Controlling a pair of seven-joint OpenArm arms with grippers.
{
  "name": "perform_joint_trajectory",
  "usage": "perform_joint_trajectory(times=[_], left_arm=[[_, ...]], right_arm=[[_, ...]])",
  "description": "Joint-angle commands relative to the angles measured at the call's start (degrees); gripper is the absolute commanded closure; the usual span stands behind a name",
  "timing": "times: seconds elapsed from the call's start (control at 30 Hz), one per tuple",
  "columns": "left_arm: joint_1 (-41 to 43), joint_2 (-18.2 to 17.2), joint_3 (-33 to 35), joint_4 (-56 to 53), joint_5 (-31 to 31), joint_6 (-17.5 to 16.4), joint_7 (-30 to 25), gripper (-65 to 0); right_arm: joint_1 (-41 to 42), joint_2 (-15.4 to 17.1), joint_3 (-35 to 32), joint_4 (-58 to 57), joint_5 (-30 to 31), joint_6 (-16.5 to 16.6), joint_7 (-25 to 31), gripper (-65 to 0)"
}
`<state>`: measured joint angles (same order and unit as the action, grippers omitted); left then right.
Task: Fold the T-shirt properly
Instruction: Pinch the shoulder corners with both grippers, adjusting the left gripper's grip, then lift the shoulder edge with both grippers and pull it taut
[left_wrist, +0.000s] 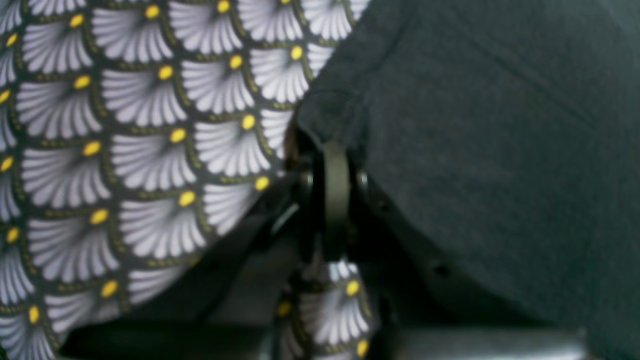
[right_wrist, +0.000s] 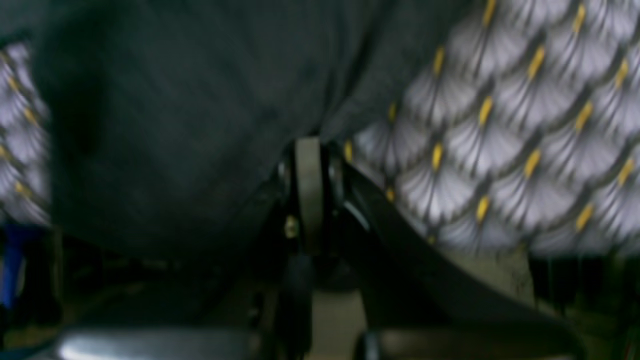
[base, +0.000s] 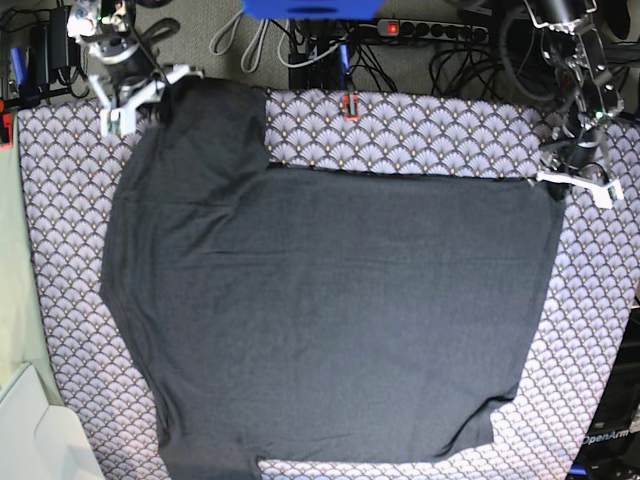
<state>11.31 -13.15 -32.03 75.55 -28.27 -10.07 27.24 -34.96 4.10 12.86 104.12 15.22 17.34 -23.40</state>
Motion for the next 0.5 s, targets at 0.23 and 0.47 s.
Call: perform_joint_trajectory(times=[0.23,0.47], left_arm=[[1.74,-0.7,-0.01,5.99,0.36,0.26,1.37,-0.4],[4.12,-0.79,-0.89,11.53,0.36,0.26,1.37,-0.4]], right_arm=[[1.25,0.25,3.18,6.96,0.47,0.28,1.2,0.0],[3.8,0.43,9.33,7.49,0.56,0.55,1.2,0.0]])
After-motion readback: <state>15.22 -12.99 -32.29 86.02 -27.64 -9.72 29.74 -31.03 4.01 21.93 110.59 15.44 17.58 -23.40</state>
